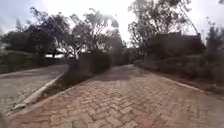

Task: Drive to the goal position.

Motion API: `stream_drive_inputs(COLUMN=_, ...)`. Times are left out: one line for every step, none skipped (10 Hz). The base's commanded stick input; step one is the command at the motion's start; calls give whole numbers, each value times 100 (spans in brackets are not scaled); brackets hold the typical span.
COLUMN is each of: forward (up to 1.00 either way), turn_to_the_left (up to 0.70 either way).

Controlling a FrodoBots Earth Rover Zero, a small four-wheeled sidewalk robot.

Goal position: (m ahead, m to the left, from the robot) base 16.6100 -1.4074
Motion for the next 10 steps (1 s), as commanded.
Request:
stream_drive_inputs(forward=85, turn_to_the_left=0)
stream_drive_inputs(forward=85, turn_to_the_left=-8)
stream_drive_inputs(forward=85, turn_to_the_left=-25)
stream_drive_inputs(forward=85, turn_to_the_left=-30)
stream_drive_inputs(forward=85, turn_to_the_left=-20)
stream_drive_inputs(forward=85, turn_to_the_left=-12)
stream_drive_inputs(forward=85, turn_to_the_left=-5)
stream_drive_inputs(forward=85, turn_to_the_left=0)
stream_drive_inputs(forward=85, turn_to_the_left=0)
stream_drive_inputs(forward=85, turn_to_the_left=0)
